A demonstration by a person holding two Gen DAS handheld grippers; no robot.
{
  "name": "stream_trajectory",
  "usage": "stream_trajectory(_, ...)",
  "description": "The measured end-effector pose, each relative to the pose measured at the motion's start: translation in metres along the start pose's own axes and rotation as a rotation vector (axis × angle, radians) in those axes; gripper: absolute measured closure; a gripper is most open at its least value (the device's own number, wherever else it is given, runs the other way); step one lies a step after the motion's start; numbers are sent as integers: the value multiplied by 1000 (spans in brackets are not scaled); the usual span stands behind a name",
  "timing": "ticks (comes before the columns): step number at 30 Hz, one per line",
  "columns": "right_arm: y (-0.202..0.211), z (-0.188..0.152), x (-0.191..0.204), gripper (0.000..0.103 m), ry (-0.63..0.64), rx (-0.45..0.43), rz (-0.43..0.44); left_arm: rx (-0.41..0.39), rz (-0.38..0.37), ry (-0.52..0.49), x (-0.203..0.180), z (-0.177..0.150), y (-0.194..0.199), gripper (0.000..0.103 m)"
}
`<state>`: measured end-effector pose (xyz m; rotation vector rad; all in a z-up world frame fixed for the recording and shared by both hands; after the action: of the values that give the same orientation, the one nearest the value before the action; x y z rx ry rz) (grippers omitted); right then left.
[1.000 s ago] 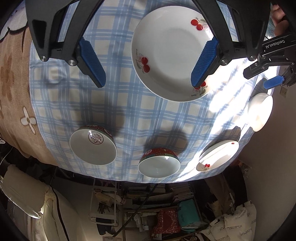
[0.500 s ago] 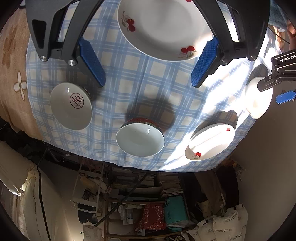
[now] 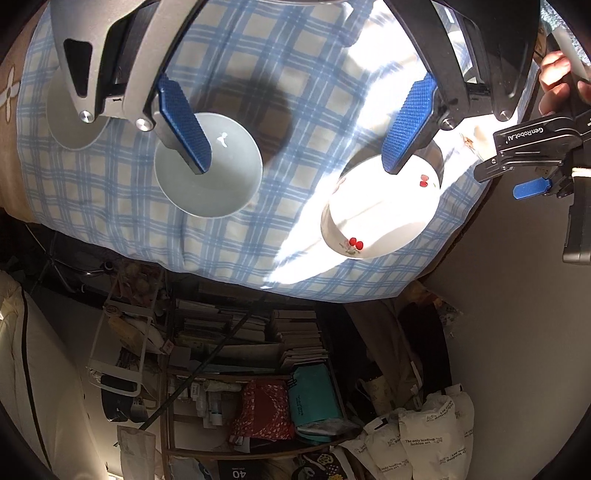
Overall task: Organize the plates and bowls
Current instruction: 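Move both tools toward the next cherry-print plate, then close the left tool on the plate rim while the right tool grips it too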
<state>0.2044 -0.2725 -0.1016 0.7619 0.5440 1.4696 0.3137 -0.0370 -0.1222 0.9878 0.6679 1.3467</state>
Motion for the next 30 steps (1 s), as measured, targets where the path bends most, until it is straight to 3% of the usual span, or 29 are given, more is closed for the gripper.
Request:
stream_trajectory(8, -67, 40, 11, 5, 38, 50, 14, 80, -28, 78, 14, 34, -65, 22)
stream_trajectory(15, -125, 46, 14, 7, 57, 173, -3, 151, -24, 71, 11, 45, -107, 23)
stream_trajectory(18, -150, 43, 12, 12, 64, 239, -4, 189, -54, 43, 6, 45, -120, 42)
stream_trajectory(21, -169, 37, 8, 14, 54, 274, -2, 205, -81, 72, 6, 47, -129, 47)
stream_trajectory(23, -180, 33, 4, 25, 29, 308, 17, 217, -125, 92, 6, 49, -133, 56)
stream_trajectory(25, -189, 28, 2, 44, 10, 340, 42, 232, -168, 98, 2, 50, -135, 76)
stream_trajectory(27, -192, 26, 3, 53, 2, 347, 74, 242, -198, 111, -3, 52, -136, 86)
stream_trajectory(30, -193, 26, 9, 73, 3, 349, 123, 233, -178, 101, -9, 56, -139, 90)
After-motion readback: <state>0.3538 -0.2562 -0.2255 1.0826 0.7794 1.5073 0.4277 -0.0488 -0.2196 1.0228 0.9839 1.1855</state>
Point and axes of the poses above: each gripper's, at about its wrist camera, not at the fingertips, and y roughly against the way its jaws point, x to its left, z to its top, the point moved 5 cm from there along -y, roughly the way its jaws point, and after that the axes turned 6 degrees about y, right-handed, at the moved point
